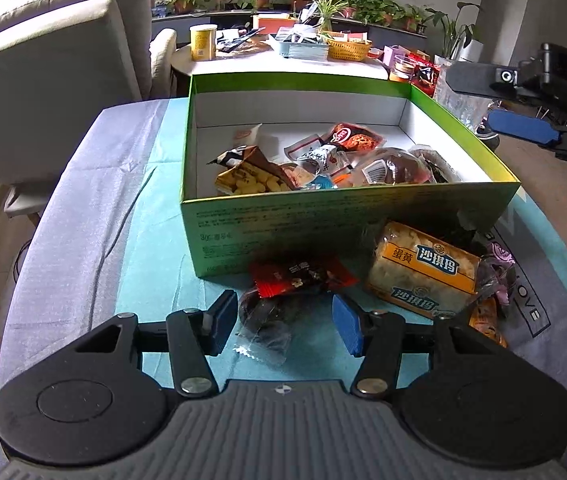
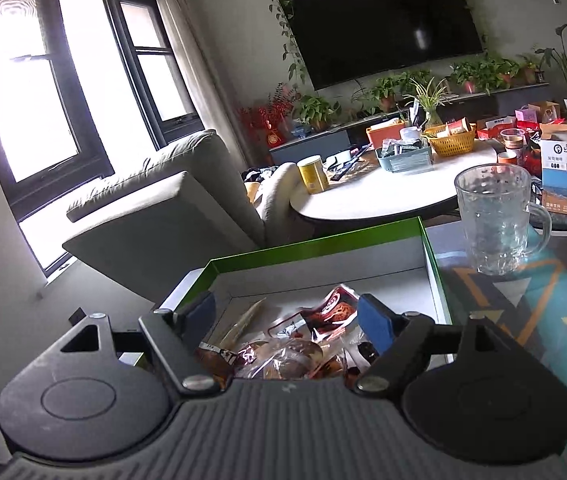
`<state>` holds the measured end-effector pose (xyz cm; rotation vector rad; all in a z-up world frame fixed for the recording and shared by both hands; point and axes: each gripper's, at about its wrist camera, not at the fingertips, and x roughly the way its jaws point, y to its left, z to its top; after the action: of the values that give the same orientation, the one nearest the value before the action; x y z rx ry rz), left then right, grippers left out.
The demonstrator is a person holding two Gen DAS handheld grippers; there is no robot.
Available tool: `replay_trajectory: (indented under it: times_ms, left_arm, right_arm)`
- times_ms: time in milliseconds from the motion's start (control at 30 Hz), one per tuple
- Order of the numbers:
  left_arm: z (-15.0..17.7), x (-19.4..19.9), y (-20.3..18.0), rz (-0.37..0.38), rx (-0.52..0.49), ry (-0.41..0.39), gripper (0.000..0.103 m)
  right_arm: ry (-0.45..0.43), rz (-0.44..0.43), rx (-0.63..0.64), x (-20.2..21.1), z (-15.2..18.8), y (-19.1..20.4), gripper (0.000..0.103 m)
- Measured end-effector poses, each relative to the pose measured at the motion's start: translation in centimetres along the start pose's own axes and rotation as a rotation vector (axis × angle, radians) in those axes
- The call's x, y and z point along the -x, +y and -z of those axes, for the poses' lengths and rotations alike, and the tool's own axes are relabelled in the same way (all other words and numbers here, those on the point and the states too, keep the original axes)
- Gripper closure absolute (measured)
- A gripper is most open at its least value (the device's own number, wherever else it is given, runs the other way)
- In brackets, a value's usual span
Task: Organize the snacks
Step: 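Reach both tools back down to the pile toward a clear pastry bag and orange cup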
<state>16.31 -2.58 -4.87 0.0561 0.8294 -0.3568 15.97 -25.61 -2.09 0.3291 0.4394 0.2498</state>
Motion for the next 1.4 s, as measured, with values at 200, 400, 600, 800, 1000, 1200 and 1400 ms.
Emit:
replay_trajectory:
  times_ms: [200, 400, 600, 800, 1000, 1200, 1400]
  left_arm:
    - [0.6, 0.3, -0.7, 0.035, -0.056, -0.029, 0.067]
    - [2.1, 1.5, -1.9, 0.114, -0.099, 0.039, 0.096]
    - [3.8, 3.3, -2.4, 0.079, -0.158, 0.033, 0.093]
    - [1.6, 2.9, -1.2, -0.018, -0.033, -0.042, 0.055]
    - [0.4, -0.6, -1.4, -0.013, 0.081, 0.051, 0.051]
    - [1.0, -1.6, -2.9, -0.057, 0.019, 0.034, 0.057]
    - [1.7, -0.6, -2.4, -0.021, 0.017, 0.032, 0.066]
  right_arm:
    - [0.019, 0.009, 0.001, 0.1, 0.6, -0.3, 0.033]
    - [0.044, 0.016, 0.004, 0.7, 1.6, -0.9, 0.033]
    - [0.102, 0.005, 0.044, 2.7, 3.4, -1.8, 0.033]
    - [0.190, -0.025, 0.077, 4.9, 6.3, -1.6, 0.033]
    - [0.262, -0.035, 0.068, 5.7, 9.5, -0.2, 0.033]
    - [0.255, 0.088, 0.126, 3.8, 10.6, 1.0, 0.033]
    - [0.196, 0.183, 0.152, 2.8, 10.9, 1.1, 0.033]
